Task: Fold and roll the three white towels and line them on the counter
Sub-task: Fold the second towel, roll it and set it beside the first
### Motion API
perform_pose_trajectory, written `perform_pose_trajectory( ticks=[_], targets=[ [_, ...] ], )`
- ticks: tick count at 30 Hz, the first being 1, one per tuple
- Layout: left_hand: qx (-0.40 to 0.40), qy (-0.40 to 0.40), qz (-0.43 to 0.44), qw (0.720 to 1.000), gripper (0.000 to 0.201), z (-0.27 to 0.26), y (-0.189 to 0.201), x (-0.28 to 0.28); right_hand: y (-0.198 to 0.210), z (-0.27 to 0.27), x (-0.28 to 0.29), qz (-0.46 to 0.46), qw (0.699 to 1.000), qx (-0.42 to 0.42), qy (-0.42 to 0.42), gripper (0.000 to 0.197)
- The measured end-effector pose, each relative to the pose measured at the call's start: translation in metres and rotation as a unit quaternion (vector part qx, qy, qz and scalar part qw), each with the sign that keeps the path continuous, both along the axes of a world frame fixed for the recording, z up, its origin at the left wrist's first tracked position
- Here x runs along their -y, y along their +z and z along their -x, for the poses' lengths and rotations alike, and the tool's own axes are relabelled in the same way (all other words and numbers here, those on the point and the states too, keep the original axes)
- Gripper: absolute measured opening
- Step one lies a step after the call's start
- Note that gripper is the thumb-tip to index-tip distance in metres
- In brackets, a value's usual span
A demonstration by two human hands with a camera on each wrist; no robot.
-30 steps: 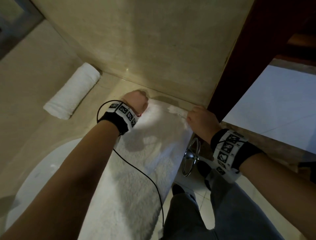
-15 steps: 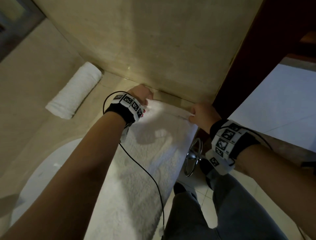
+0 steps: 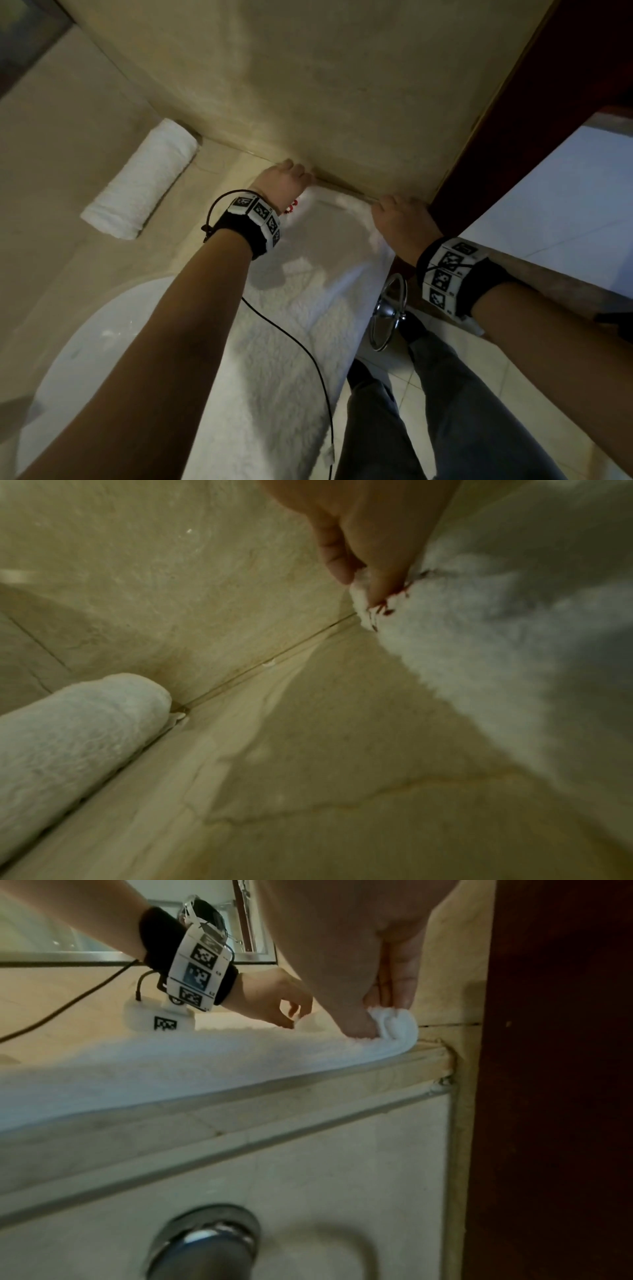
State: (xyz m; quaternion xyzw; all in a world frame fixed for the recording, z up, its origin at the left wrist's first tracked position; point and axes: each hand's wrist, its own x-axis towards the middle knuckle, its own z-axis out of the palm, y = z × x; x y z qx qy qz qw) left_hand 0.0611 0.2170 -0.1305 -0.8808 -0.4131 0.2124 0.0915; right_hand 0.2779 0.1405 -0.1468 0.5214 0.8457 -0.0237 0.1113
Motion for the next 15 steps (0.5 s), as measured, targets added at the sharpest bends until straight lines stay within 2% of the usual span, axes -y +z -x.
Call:
perform_pose_trajectory(
  ticks=[3, 5, 6, 8, 10, 11, 13, 15],
  targets=[
    [-0.025, -0.015, -0.004, 1.0, 0.026, 0.004, -0.004, 0.009, -0.003, 0.002, 0.011, -0.002, 1.0, -0.028, 0.013, 0.016],
    [-0.029, -0.022, 0.011, 0.999, 0.022, 0.008, -0.005, 0.014, -0.012, 0.0, 0.015, 0.036, 0.996, -0.079, 0.0, 0.012],
    [-0.023, -0.031, 0.026, 0.999, 0.021, 0.011, -0.005, 0.015, -0.016, -0.001, 0.018, 0.049, 0.992, -0.114, -0.022, 0.013],
    [-0.007, -0.05, 0.041, 0.998, 0.027, 0.017, -0.002, 0.013, -0.016, -0.001, 0.024, 0.01, 0.983, -0.171, -0.065, 0.013],
    [0.005, -0.074, 0.015, 0.997, 0.024, 0.022, 0.001, 0.018, -0.011, -0.001, 0.022, 0.026, 0.965, -0.225, -0.131, 0.01],
    [0.018, -0.073, 0.028, 0.997, 0.023, 0.025, 0.002, 0.02, -0.008, -0.001, 0.021, 0.045, 0.955, -0.24, -0.166, 0.016],
    [0.048, 0.004, 0.06, 0.997, 0.031, 0.027, -0.001, 0.023, -0.006, -0.003, 0.019, 0.058, 0.942, -0.258, -0.207, 0.026],
    [0.064, 0.075, 0.087, 0.991, 0.033, 0.028, -0.001, 0.018, -0.005, -0.002, 0.015, 0.058, 0.941, -0.254, -0.216, 0.033]
  ],
)
